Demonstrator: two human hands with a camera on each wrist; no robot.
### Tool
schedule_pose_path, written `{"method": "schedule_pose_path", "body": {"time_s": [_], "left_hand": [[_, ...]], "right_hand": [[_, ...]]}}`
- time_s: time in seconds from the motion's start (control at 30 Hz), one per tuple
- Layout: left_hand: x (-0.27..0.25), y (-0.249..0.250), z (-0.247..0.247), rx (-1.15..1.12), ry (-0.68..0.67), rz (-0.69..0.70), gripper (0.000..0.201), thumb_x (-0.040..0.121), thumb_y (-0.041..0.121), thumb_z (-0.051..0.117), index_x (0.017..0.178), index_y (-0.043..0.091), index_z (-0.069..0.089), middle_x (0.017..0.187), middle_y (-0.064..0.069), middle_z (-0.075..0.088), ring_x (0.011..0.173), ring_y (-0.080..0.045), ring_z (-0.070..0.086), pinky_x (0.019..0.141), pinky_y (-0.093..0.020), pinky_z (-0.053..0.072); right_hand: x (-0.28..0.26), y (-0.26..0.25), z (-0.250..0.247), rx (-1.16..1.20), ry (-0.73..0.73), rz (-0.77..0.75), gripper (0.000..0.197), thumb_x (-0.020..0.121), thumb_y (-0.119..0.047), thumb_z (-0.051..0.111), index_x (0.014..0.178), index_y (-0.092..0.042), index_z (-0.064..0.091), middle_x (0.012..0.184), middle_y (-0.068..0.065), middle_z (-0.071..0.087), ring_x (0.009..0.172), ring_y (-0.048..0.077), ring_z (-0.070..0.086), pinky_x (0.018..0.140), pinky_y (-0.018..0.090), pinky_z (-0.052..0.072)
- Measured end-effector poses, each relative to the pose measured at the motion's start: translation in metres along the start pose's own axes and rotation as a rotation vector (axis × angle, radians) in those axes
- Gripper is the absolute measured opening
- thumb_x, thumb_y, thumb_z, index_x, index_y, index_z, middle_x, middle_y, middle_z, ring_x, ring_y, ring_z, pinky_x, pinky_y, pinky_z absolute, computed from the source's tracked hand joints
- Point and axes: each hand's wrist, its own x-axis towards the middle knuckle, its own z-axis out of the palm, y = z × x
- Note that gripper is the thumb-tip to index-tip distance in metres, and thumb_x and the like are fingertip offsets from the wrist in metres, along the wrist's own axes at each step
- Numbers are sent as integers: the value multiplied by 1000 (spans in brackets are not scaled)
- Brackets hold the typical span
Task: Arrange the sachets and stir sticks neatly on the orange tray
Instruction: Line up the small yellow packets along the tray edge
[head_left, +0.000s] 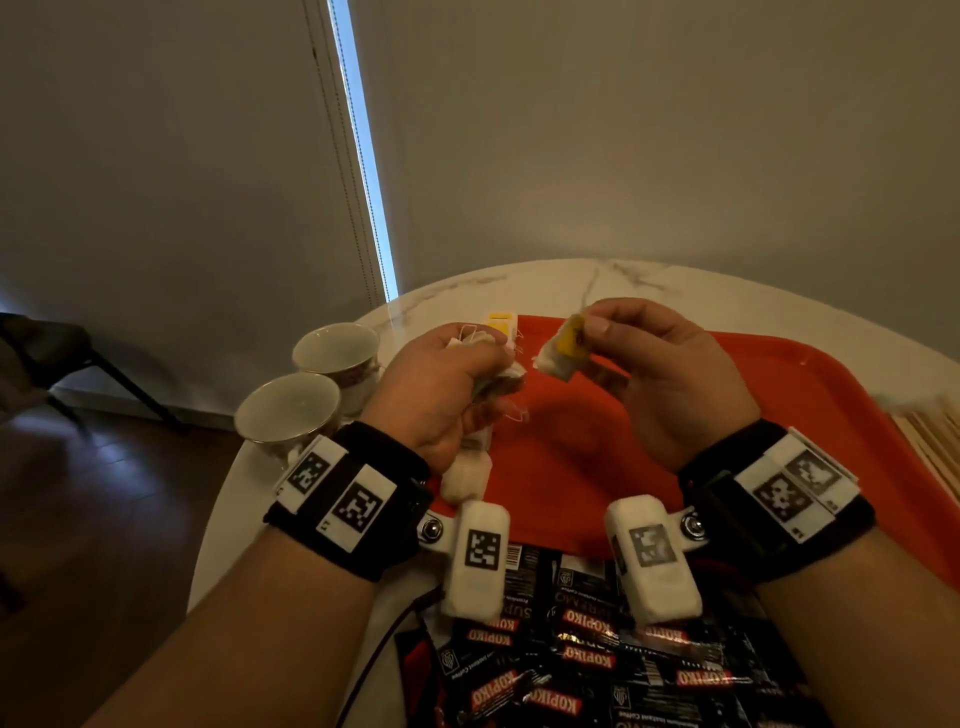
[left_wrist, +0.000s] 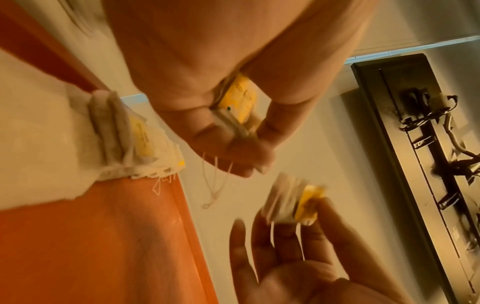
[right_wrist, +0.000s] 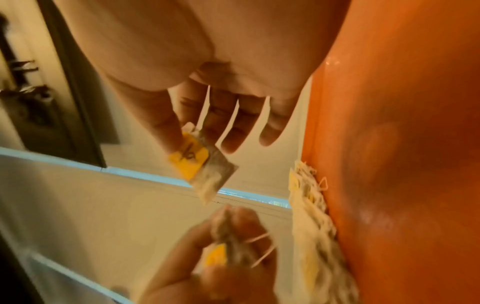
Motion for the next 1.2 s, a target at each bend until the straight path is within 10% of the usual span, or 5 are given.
{"method": "schedule_pose_path", "body": {"time_s": [0.13,0.43,0.8,1.0,1.2], "left_hand": [[-2,4,-3,37,30,-3,8,92,7,72,97,12,69,80,-5,75,69,-14,72,43,-17,41],[-8,4,-2,187,-160,65,6,88,25,78,87,20,75,77,-6,64,61,-12,56,48,-22,36],[-3,9,-7,-169,-194,74,23,78,28,77,98,20,68,81,1,67,68,-10,60,40,-14,37],[-3,6,-7,53,-136,185,14,90,20,75,102,15,69,78,-3,68,67,-14,61,43,-17,39],[-2,8,-10,122,-103,209,5,92,18,76,93,18,72,78,-3,69,69,-17,61,44,-19,39]], "right_hand": [[0,-2,0,-58,28,12,9,91,-5,67,96,-10,73,86,3,77,79,16,73,67,26,58],[-4,-4,5,-181,-93,-20,32,67,-25,82,96,-16,74,84,5,71,79,19,70,70,35,56],[-4,-5,4,-128,50,88,16,96,-30,65,95,-16,73,90,2,72,80,16,63,74,32,53],[-8,-11,8,-243,-17,13,27,79,-28,77,104,-19,73,109,5,76,104,24,70,85,39,56],[-9,-18,12,-454,-30,-26,5,87,-12,76,92,-12,75,92,7,78,91,21,73,73,32,57]]}}
